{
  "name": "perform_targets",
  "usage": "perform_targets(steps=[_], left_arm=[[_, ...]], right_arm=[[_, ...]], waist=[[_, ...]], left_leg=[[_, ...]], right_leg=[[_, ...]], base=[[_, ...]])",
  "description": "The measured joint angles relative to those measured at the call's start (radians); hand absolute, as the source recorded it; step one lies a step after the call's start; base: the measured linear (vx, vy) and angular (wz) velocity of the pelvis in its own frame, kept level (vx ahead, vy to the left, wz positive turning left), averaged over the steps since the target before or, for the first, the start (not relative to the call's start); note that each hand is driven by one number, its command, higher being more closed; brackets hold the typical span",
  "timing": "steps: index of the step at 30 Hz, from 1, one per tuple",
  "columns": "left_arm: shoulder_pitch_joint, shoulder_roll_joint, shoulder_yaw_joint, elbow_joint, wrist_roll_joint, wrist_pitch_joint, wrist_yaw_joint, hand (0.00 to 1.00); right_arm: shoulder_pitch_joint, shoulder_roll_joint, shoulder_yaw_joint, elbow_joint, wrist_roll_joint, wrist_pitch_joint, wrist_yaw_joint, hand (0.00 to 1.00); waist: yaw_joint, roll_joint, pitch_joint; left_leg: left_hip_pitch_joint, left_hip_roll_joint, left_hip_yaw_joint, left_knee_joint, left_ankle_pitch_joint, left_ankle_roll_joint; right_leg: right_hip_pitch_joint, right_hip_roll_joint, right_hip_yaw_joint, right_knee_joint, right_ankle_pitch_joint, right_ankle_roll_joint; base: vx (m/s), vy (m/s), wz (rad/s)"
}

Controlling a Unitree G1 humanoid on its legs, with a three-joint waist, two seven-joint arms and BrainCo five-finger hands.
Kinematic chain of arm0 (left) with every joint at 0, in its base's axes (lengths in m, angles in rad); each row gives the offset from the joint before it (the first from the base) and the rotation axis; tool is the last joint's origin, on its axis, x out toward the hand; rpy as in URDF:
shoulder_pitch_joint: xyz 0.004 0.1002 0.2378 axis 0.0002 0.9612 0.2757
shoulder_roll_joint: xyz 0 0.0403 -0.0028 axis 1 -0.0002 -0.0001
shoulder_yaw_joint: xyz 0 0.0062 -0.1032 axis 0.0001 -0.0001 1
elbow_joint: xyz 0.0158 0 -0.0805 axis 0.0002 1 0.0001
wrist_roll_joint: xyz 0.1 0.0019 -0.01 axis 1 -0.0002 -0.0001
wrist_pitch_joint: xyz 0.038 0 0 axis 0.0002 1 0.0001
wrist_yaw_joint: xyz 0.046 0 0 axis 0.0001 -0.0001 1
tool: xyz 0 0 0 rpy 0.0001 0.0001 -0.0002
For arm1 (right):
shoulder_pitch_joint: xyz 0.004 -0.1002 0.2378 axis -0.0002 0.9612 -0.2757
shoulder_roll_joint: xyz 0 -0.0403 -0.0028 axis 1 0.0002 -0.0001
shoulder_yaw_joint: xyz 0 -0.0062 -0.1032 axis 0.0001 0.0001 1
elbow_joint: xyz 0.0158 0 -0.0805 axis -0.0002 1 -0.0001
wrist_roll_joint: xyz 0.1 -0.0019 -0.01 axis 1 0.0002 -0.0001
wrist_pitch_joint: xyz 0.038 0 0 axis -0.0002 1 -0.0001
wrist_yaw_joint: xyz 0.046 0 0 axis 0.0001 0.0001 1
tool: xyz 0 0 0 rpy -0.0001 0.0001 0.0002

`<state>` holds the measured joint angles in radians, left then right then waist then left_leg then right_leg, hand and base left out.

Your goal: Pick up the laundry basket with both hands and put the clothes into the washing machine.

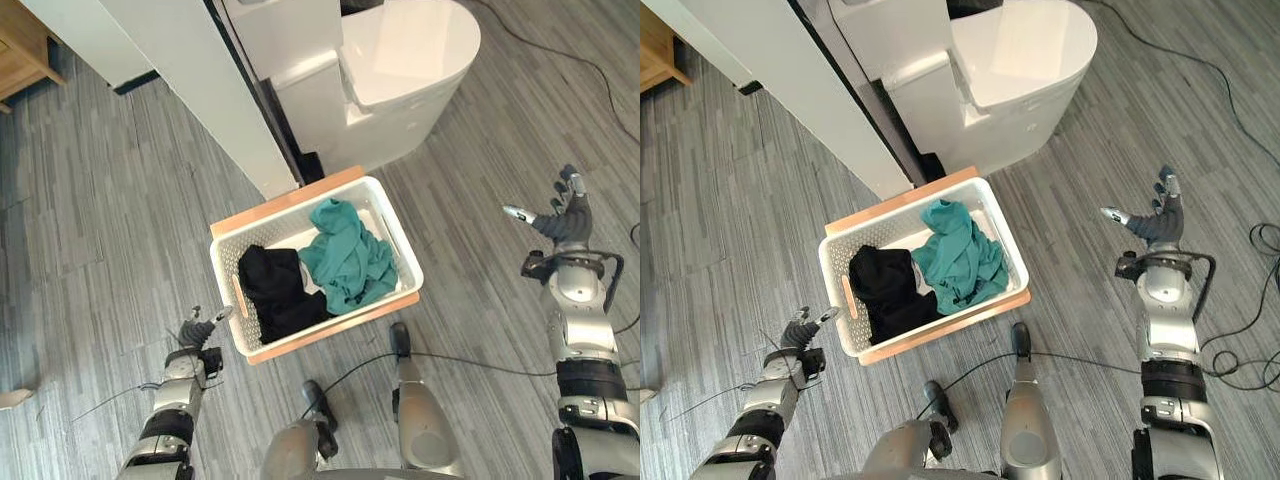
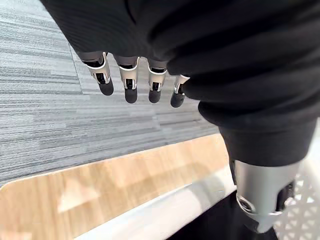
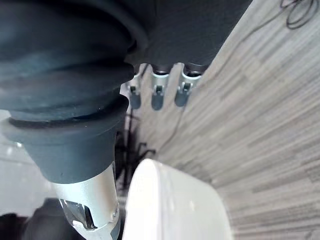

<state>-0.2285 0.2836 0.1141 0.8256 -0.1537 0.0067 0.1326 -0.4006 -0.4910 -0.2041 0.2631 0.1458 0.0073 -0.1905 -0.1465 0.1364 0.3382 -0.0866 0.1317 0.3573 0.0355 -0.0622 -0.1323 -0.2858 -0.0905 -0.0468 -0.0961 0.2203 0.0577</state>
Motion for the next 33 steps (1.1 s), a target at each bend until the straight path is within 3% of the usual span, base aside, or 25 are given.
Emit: perform_targets(steps=[9,16,29,33], left_arm=[[-0.150,-0.042,-0.036,0.090,0.011,0.020,0.024,0.00],[-0.208,-0.037,-0.046,0.093,0.020,0.020,0.046,0.00],[-0.264,-0.037,-0.060,0.116,0.020,0.024,0.067,0.00],[-0.286,-0.037,-0.066,0.109,0.018,0.015,0.073,0.00]], right_arm=[[-0.143,-0.045,0.134,0.021,0.000,0.003,0.001,0.00],[-0.243,-0.044,0.247,0.079,0.000,0.022,0.021,0.00],[-0.283,0.068,0.328,0.150,-0.039,0.041,0.042,0.00],[-0.286,0.085,0.330,0.208,-0.040,0.046,0.042,0.00]], waist=[[-0.003,0.006,0.060],[0.026,0.008,0.076],[0.029,0.020,0.116],[0.049,0.022,0.122]], left_leg=[[-0.020,-0.008,0.016,0.002,0.002,0.003],[-0.042,-0.012,0.027,0.008,0.003,0.005],[-0.063,-0.028,0.007,0.016,0.007,0.010],[-0.087,-0.031,0.004,0.018,0.010,0.014]], right_leg=[[-0.036,0.000,0.034,-0.001,0.026,-0.001],[-0.063,-0.002,0.048,-0.001,0.038,-0.003],[-0.072,-0.022,0.039,-0.001,0.044,0.005],[-0.095,-0.026,0.040,0.000,0.051,0.005]], base=[[-0.02,-0.017,-0.09],[-0.01,-0.001,-0.04],[-0.01,0.012,0.04],[0.00,0.003,0.01]])
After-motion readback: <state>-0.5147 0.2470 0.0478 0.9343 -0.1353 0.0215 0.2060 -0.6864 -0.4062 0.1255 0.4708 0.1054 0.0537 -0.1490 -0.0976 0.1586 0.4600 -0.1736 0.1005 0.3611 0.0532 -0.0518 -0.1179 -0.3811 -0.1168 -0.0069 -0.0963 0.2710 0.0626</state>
